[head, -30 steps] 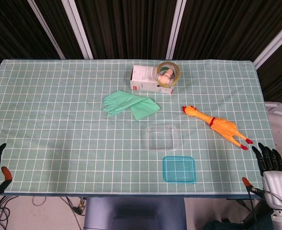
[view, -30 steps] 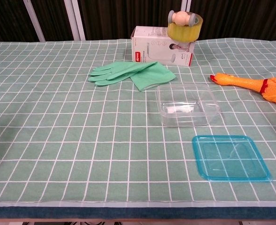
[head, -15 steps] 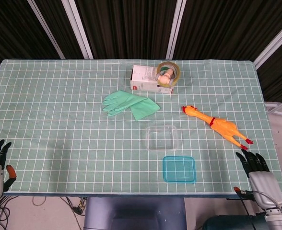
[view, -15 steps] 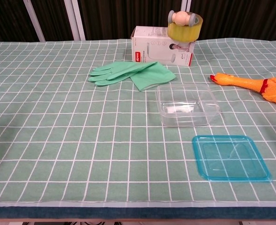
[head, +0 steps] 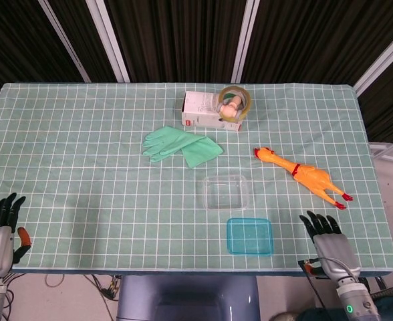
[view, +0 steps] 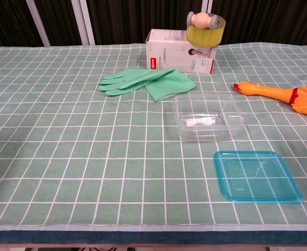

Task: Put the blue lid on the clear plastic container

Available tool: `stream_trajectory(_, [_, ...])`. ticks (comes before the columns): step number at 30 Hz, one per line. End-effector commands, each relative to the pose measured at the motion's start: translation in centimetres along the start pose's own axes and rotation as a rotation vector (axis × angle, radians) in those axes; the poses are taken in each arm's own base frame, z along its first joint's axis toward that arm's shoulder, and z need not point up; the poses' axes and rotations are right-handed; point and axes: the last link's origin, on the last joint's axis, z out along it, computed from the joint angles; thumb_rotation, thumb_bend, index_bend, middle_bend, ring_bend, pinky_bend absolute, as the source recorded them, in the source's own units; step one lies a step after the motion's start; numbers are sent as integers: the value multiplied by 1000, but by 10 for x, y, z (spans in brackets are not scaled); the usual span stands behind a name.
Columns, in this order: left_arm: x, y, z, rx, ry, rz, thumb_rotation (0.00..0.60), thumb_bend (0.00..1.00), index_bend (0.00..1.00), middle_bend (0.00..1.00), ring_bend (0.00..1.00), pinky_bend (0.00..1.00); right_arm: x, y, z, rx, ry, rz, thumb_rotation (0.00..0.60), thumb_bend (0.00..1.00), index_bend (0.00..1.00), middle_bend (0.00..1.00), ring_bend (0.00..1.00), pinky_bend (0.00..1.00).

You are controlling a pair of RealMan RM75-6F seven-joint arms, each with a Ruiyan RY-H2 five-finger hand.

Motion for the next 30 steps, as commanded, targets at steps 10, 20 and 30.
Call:
stream_trajectory(10, [3,-2,-4,3,3,-2,600,764,97,0,0,0,-17,-61,34,11,-50,61,600,167,0,0,0,0])
stream_trajectory(20, [2,-1,-5,-2,3,2,600,763,97,0,0,0,-24,-87,43,-11,-94,82,600,167,0,0,0,0])
stream_trajectory(30, [2,-2,-5,-1,4,4,600,763,97,0,0,0,-36,-105,49,-31,-93,113,600,167,0,43,0,0])
